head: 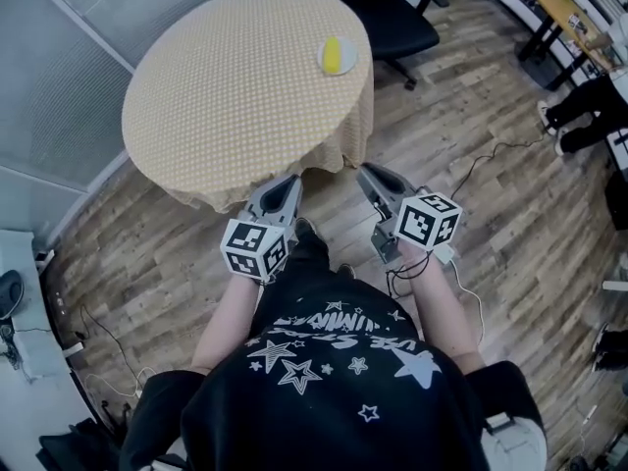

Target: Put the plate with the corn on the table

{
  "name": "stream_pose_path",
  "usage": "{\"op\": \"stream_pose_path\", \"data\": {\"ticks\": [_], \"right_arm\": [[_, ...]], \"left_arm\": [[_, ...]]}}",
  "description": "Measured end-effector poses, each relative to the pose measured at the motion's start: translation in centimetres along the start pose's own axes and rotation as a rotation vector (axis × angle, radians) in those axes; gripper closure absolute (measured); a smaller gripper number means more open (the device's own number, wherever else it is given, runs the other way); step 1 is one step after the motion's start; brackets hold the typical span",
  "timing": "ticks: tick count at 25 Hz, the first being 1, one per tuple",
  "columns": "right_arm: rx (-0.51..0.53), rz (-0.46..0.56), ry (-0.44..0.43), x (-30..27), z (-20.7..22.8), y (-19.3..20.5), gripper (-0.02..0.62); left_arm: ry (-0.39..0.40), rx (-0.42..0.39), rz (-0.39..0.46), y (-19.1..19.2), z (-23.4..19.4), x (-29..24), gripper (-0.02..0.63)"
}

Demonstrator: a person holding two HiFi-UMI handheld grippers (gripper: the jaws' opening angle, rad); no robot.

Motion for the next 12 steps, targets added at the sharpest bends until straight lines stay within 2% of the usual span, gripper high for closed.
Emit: {"op": "stream_pose_path", "data": {"ticks": [8,12], "right_arm": [[0.051,-0.003,0.023,-0.3,-0.5,0.8,0.543],[0.084,0.023,0.051,-0.8,-1.1,0.0,0.545]], "left_arm": [[-0.012,-0.038,0.045,-0.8,-0.9,2.3,0.598],[-0.013,-0.03,0.062,-1.2,-2.3,3.6,0.598]]}}
Point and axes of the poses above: the fingertips, and each gripper's own axes: x backward along the fingers, z to its right, y out of its underside, the point moved 6 cm from there along x, backward along the fingers, and after that the axes turned 13 degrees about -x, right-handed, at the moved point
